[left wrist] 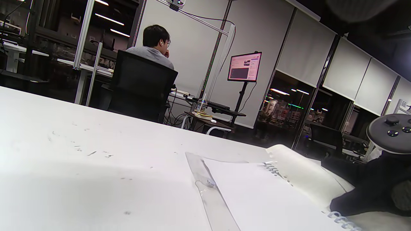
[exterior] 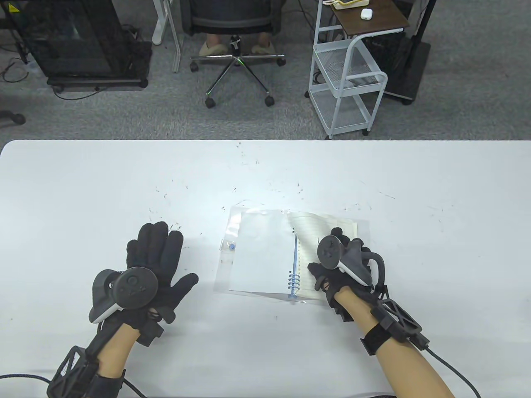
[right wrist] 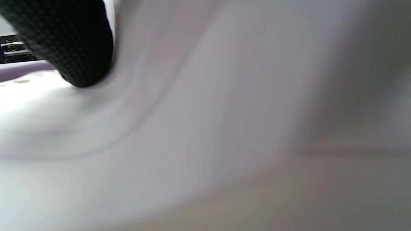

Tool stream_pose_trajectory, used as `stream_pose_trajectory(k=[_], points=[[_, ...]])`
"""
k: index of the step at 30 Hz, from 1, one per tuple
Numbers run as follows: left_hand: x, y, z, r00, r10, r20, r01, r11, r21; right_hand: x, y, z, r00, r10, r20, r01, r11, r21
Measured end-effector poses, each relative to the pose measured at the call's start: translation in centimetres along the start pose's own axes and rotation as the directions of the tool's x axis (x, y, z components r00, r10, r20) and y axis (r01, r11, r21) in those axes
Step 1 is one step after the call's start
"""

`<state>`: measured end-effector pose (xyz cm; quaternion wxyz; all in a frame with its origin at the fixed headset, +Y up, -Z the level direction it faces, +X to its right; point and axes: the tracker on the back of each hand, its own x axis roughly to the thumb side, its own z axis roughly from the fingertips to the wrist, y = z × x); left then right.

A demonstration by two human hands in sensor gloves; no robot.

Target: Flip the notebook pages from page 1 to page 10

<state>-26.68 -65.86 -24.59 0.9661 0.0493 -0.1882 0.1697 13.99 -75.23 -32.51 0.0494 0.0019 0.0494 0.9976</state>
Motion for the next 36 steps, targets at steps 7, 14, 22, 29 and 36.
stream_pose_trajectory(k=[7,14,22,29,36], points=[[-0.1,0.1,0.0,1.000,0.007,-0.001,-0.007,1.000,0.005,-2.6,-2.4,-0.1,0.952,-0.285,-0.116,0.291,0.956,0.039],[-0.1,0.1,0.1,1.000,0.017,-0.008,-0.017,1.000,-0.002,-7.2,-3.2,0.1,0.699,-0.664,-0.266,0.693,0.721,0.021],[-0.4,0.2,0.1,0.999,0.043,-0.023,-0.043,0.999,-0.006,-10.6,-2.2,0.7,0.460,-0.812,-0.358,0.875,0.484,0.026],[-0.4,0.2,0.1,0.999,0.046,-0.020,-0.046,0.999,-0.005,-9.5,-3.7,0.4,0.535,-0.793,-0.292,0.835,0.549,0.041],[-0.4,0.4,0.1,0.999,0.047,-0.018,-0.047,0.999,-0.002,-7.0,-6.3,0.3,0.599,-0.774,-0.202,0.794,0.607,0.030]])
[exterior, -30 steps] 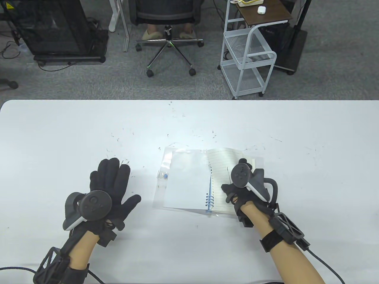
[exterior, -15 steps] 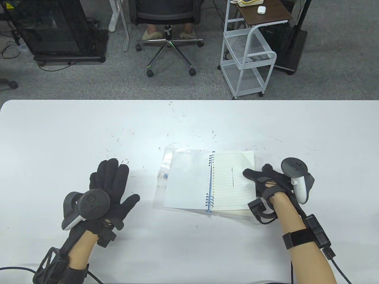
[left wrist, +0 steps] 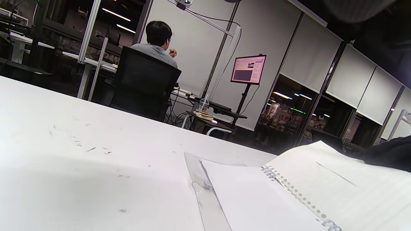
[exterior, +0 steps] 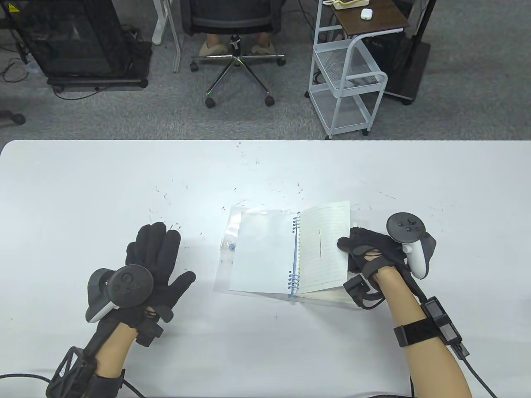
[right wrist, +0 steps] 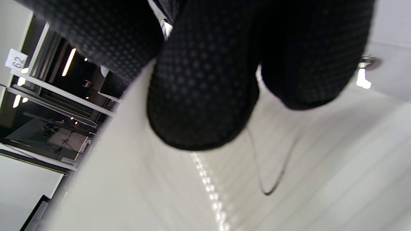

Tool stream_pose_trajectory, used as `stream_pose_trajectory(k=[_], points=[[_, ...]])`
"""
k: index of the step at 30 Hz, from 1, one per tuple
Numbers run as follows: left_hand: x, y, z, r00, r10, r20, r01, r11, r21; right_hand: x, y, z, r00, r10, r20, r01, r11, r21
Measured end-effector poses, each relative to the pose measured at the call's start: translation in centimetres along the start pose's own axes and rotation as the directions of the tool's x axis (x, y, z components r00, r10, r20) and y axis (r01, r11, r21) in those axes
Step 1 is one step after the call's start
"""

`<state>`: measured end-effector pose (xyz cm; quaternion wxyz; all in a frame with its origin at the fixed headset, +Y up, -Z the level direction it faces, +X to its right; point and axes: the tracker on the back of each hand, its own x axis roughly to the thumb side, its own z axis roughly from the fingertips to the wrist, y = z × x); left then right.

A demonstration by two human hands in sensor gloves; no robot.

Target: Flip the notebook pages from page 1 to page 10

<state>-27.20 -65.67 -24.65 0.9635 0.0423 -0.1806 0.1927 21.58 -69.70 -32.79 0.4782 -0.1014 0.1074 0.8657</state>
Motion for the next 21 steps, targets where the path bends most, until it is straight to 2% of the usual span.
stream_pose_trajectory(k=[6,10,13,21], points=[[0.1,0.1,0.1,1.000,0.001,0.007,-0.001,1.000,0.003,3.5,1.4,0.2,0.997,0.048,0.063,-0.049,0.999,0.010],[0.2,0.1,0.2,1.000,0.002,0.013,-0.002,1.000,0.008,5.9,3.7,-0.2,0.995,0.036,0.092,-0.038,0.999,0.017],[0.2,0.2,0.2,1.000,0.004,0.016,-0.004,1.000,0.012,7.7,5.9,-0.7,0.990,0.085,0.110,-0.087,0.996,0.015],[0.1,0.2,0.2,1.000,0.009,0.014,-0.009,1.000,0.013,9.6,11.6,-2.7,0.977,0.181,0.114,-0.185,0.982,0.027]])
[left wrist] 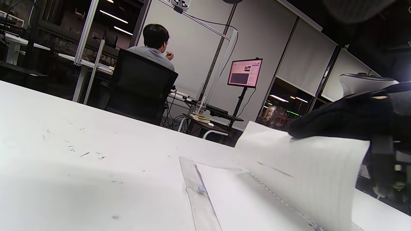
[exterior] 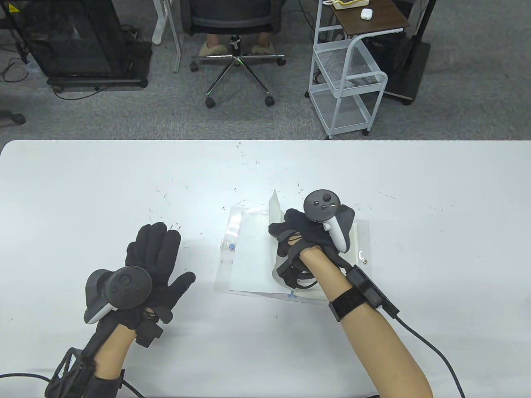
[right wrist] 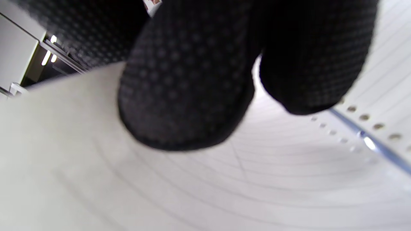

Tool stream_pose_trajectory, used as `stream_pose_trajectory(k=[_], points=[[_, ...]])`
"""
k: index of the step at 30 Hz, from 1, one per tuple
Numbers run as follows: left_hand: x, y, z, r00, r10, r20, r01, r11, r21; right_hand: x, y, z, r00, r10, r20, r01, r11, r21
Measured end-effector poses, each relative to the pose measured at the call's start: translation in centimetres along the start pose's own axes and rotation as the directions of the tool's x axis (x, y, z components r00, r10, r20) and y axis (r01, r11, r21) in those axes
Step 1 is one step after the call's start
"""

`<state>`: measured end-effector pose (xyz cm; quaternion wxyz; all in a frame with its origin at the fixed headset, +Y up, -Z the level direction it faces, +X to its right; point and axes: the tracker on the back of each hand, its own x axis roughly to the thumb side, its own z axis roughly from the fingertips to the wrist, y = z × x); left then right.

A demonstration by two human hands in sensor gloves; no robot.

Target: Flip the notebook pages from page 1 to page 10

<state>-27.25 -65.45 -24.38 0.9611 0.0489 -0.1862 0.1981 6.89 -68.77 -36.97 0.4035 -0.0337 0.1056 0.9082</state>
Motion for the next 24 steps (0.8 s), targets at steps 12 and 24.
stream_pose_trajectory(k=[12,24], points=[[0.1,-0.1,0.0,1.000,0.003,0.001,-0.003,1.000,-0.016,-0.9,6.4,-2.4,0.992,0.118,-0.035,-0.116,0.992,0.054],[0.1,-0.2,-0.1,1.000,0.008,-0.004,-0.008,1.000,-0.026,-1.9,5.1,-1.7,1.000,0.013,0.007,-0.013,0.995,0.095]])
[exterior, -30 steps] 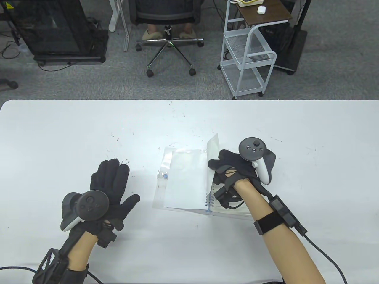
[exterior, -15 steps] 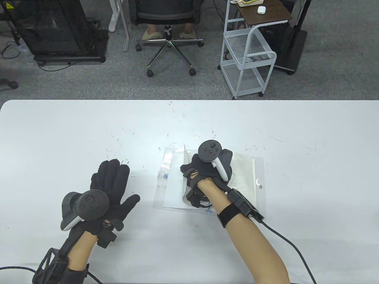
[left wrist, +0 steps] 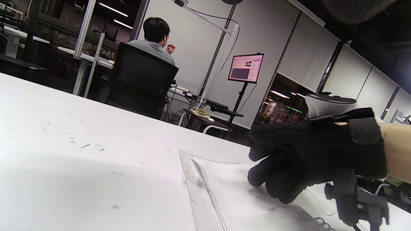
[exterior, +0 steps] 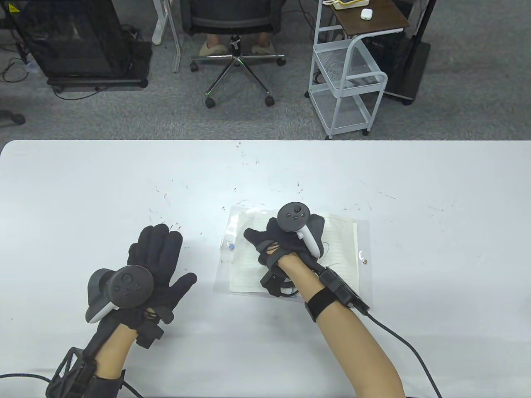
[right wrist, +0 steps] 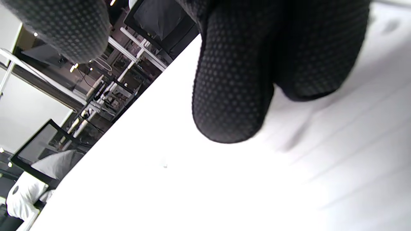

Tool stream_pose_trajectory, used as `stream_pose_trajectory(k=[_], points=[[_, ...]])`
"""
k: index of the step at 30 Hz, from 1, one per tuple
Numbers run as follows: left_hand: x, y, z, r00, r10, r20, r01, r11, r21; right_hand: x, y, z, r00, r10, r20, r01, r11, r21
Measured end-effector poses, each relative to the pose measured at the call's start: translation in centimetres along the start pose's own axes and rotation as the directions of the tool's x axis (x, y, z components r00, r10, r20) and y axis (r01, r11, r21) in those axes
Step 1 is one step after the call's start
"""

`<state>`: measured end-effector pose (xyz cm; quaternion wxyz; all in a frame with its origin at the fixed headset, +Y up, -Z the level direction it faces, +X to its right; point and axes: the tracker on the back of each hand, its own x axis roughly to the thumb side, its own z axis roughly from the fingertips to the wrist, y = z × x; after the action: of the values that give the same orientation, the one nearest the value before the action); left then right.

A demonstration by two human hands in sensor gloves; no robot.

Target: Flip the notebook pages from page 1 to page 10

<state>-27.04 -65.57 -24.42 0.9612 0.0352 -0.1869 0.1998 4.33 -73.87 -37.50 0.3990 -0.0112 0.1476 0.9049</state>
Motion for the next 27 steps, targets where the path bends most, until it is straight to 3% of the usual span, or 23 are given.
stream_pose_trajectory(k=[4,8,12,15,19,23,27], points=[[0.0,0.0,0.0,1.000,0.002,-0.001,-0.002,1.000,0.002,-1.3,-3.3,1.3,0.999,-0.023,0.027,0.025,0.997,-0.074],[0.0,0.2,0.0,1.000,0.005,0.004,-0.005,1.000,0.005,-3.9,-7.0,2.6,0.996,0.059,0.074,-0.047,0.987,-0.153],[0.0,0.4,0.1,1.000,0.011,0.005,-0.011,1.000,0.015,-7.1,-8.8,3.6,0.948,0.315,0.043,-0.304,0.937,-0.172],[-0.1,0.4,0.1,1.000,0.009,0.003,-0.009,1.000,0.018,-9.6,-8.6,4.0,0.855,0.518,-0.017,-0.518,0.855,-0.035],[-0.1,0.2,0.0,1.000,0.008,-0.004,-0.008,1.000,0.007,-12.1,-7.4,4.0,0.838,0.546,-0.029,-0.539,0.834,0.117],[-0.2,0.2,0.0,1.000,0.012,-0.010,-0.012,1.000,0.000,-13.0,-6.2,3.8,0.852,0.522,-0.027,-0.511,0.843,0.169],[-0.2,0.2,0.0,1.000,0.020,-0.013,-0.020,1.000,0.002,-12.7,-5.8,4.0,0.858,0.512,-0.024,-0.506,0.853,0.128]])
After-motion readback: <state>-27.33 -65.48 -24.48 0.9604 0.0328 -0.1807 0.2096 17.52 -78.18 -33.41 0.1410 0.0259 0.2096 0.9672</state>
